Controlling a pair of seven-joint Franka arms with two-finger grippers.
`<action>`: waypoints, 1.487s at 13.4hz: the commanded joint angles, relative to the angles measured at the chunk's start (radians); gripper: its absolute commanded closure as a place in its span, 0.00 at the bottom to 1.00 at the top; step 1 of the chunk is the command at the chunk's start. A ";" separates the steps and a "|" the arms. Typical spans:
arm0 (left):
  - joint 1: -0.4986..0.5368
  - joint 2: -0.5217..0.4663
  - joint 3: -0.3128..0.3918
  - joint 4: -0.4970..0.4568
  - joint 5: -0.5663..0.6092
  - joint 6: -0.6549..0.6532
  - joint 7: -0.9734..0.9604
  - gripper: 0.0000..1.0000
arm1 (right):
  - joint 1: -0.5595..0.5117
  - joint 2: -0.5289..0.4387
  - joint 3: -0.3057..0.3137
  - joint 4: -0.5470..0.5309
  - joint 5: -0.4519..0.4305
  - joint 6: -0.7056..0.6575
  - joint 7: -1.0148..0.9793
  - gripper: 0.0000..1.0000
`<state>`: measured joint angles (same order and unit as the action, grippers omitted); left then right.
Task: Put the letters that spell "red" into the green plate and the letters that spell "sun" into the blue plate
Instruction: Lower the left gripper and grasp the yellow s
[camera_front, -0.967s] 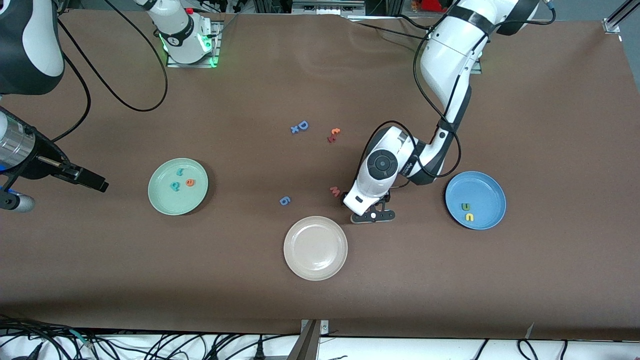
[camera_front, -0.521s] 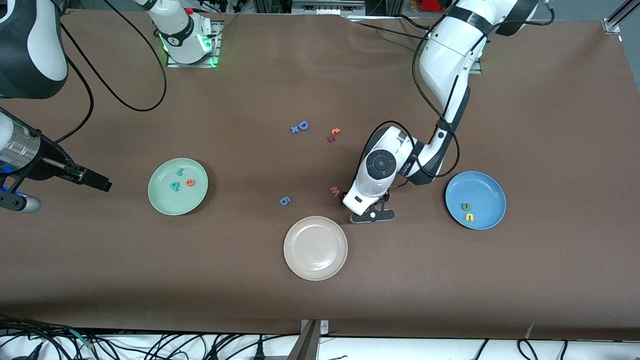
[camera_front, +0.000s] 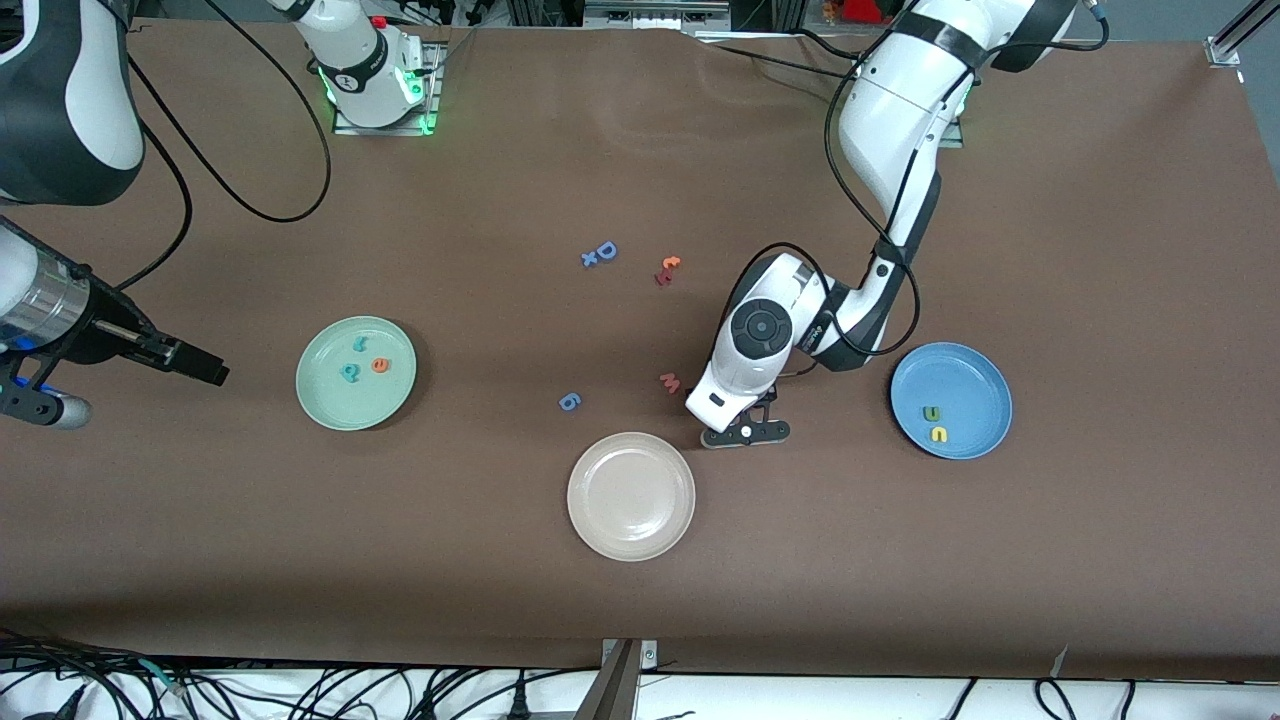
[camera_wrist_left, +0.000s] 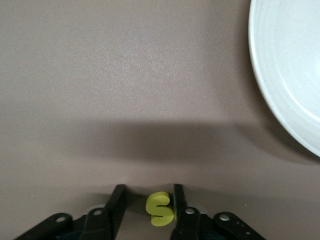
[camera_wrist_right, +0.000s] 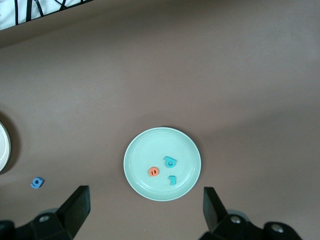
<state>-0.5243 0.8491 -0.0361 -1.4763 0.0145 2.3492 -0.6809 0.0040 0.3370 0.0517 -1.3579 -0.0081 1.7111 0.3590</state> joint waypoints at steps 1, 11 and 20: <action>-0.019 0.016 0.009 0.024 0.032 -0.010 -0.029 0.57 | -0.012 -0.021 0.011 -0.029 -0.003 0.019 -0.008 0.00; -0.034 0.016 0.010 0.019 0.035 -0.008 -0.057 0.67 | -0.013 -0.023 0.008 -0.032 -0.003 0.018 -0.009 0.00; -0.031 0.016 0.010 0.018 0.088 -0.008 -0.055 0.85 | -0.013 -0.065 0.005 -0.032 -0.010 0.002 -0.003 0.00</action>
<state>-0.5503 0.8487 -0.0350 -1.4737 0.0597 2.3477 -0.7128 0.0008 0.3042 0.0509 -1.3630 -0.0087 1.7171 0.3590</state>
